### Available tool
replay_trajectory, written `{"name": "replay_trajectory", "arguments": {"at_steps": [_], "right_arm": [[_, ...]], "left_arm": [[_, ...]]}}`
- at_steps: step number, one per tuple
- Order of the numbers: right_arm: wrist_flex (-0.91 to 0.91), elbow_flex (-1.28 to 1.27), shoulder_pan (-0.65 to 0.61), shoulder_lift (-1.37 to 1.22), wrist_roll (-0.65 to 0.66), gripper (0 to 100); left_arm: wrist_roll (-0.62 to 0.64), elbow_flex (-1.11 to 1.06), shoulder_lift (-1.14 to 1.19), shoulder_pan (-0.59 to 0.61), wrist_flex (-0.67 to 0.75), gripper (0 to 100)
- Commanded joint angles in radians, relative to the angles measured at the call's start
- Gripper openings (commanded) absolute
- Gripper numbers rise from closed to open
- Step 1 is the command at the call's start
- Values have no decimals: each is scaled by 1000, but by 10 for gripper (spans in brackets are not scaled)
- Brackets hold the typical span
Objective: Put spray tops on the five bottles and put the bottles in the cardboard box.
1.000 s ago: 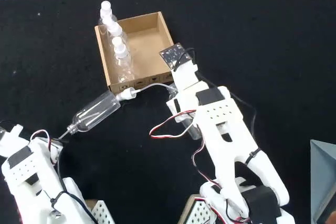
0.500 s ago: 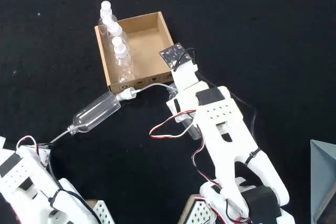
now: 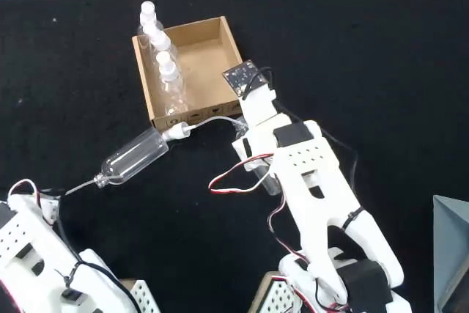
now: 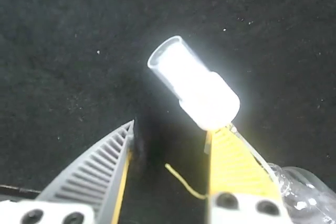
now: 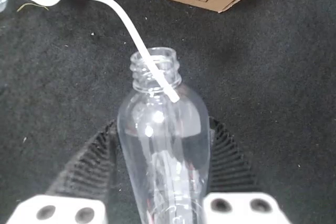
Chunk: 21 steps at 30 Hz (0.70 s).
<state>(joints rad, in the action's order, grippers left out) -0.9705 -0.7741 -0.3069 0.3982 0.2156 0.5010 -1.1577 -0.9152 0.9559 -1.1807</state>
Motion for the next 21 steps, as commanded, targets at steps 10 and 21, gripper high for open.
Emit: {"name": "replay_trajectory", "arguments": {"at_steps": [10,21], "right_arm": [[29,2,26,54,40,86],[29,2,26,54,43,85]], "left_arm": [[-170,76,-3,-15,-95,200],[-253,50,3,-162,-109,203]]}}
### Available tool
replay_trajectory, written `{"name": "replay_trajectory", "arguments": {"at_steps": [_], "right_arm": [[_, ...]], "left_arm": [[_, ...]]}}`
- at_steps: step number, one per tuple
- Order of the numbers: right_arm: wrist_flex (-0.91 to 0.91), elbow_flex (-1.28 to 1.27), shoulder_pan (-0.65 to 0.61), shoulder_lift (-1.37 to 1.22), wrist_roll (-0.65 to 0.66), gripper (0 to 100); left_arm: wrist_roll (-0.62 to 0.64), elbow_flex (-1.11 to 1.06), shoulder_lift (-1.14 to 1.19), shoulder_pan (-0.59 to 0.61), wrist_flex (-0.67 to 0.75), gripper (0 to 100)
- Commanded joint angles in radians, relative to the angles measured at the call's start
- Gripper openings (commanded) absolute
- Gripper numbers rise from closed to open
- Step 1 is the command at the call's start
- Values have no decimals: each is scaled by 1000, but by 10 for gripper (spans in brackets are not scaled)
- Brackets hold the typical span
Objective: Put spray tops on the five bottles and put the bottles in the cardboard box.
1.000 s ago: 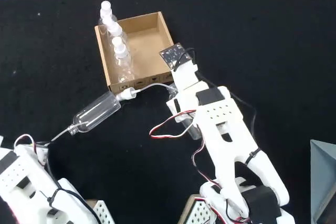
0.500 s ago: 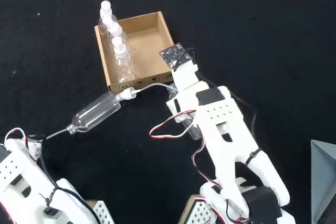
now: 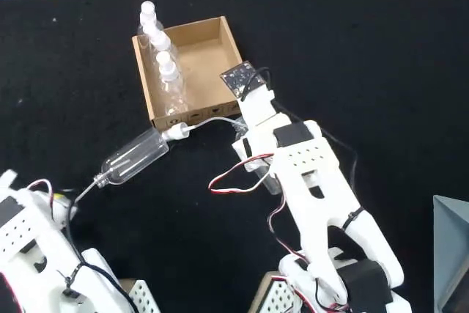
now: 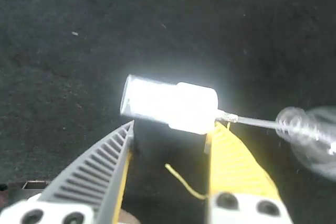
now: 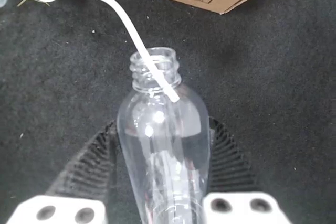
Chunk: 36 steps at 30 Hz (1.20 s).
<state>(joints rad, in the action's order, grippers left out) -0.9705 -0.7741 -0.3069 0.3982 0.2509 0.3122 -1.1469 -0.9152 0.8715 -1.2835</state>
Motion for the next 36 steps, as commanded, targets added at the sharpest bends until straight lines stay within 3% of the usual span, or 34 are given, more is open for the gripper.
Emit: {"name": "replay_trajectory", "arguments": {"at_steps": [1,8,15,17,24,36], "right_arm": [[29,2,26,54,8,85],[29,2,26,54,8,85],[29,2,26,54,9,85],[29,2,26,54,9,85],[29,2,26,54,9,85],[29,2,26,54,9,85]], "left_arm": [[-75,36,3,-87,-5,203],[-78,31,3,10,104,203],[-71,44,-8,42,49,203],[2,44,-3,48,60,203],[203,-44,3,24,198,203],[221,-219,3,-27,453,201]]}}
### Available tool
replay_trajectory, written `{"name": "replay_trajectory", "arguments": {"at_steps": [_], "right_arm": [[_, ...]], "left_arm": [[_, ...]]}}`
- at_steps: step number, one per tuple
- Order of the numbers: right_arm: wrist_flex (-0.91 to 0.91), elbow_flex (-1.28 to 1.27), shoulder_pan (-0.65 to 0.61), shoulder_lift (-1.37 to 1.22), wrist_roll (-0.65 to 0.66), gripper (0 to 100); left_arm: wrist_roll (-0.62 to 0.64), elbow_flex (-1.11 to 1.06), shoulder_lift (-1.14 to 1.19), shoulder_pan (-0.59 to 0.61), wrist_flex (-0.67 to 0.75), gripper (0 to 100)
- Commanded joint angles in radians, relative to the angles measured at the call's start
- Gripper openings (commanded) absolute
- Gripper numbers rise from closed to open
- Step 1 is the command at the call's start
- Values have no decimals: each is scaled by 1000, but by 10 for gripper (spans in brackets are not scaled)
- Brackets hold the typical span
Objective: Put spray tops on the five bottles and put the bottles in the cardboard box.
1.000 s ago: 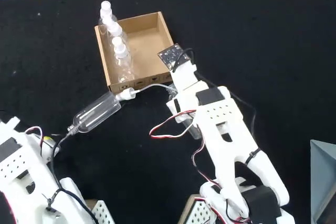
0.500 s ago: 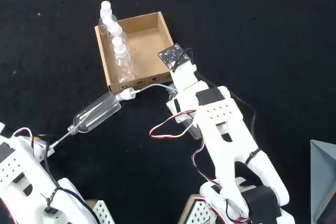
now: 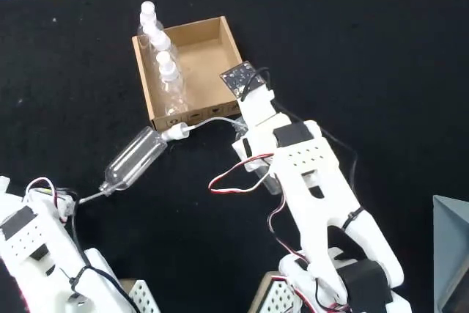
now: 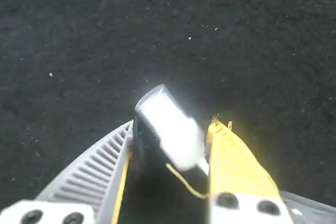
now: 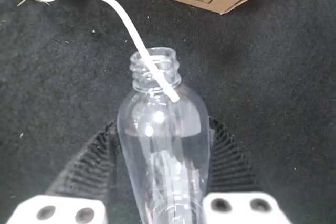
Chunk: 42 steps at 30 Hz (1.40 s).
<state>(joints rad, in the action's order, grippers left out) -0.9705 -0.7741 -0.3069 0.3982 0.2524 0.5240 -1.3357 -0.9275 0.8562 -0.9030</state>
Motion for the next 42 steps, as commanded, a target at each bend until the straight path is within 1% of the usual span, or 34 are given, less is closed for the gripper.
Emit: {"name": "replay_trajectory", "arguments": {"at_steps": [1,5,10,14,16,18,24,37,39,42], "right_arm": [[29,2,26,54,8,85],[29,2,26,54,8,85],[29,2,26,54,8,85],[29,2,26,54,8,85],[29,2,26,54,8,85],[29,2,26,54,8,85],[29,2,26,54,8,85],[20,4,25,54,11,85],[-17,8,23,59,60,85],[-126,44,-9,62,153,85]], "left_arm": [[9,-41,15,-12,91,201],[9,-68,15,-12,132,198],[9,-68,15,-12,126,188],[9,-65,15,4,133,73],[6,-59,12,19,135,38],[3,-61,5,35,147,37],[6,-68,14,128,307,32],[3,-58,3,269,545,32],[3,-58,3,277,555,32],[2,-56,3,277,555,32]]}}
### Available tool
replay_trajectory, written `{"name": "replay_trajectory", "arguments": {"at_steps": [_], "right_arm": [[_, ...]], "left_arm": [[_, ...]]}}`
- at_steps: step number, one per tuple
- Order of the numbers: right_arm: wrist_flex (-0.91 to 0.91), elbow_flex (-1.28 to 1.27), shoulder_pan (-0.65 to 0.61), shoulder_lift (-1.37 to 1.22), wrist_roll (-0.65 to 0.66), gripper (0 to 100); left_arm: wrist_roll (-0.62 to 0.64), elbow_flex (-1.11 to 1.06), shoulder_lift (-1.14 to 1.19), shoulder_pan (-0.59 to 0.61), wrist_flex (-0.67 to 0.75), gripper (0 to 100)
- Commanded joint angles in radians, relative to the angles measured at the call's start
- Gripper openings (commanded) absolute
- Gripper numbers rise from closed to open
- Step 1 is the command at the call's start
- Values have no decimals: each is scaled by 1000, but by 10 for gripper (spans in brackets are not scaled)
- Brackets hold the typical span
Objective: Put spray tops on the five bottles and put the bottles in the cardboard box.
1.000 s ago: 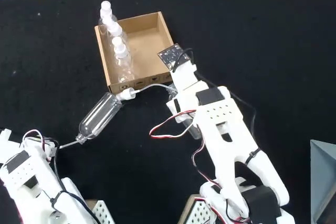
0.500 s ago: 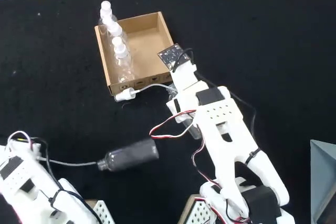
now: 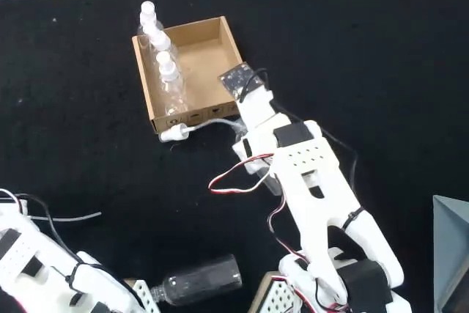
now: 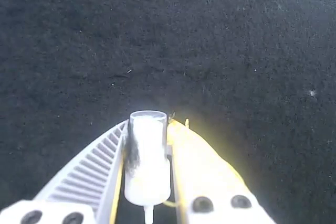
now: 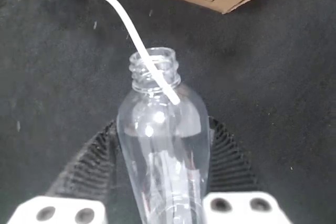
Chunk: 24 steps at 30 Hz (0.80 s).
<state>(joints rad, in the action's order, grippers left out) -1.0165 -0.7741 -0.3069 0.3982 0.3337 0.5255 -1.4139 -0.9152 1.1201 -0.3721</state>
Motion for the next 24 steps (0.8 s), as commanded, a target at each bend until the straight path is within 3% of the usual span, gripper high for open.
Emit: {"name": "replay_trajectory", "arguments": {"at_steps": [1,13,24], "right_arm": [[-110,58,-18,59,86,85],[-397,151,38,58,370,85],[-646,338,207,62,563,84]], "left_arm": [[0,22,-9,13,25,32],[5,119,-9,30,20,32],[46,189,-9,30,18,31]]}}
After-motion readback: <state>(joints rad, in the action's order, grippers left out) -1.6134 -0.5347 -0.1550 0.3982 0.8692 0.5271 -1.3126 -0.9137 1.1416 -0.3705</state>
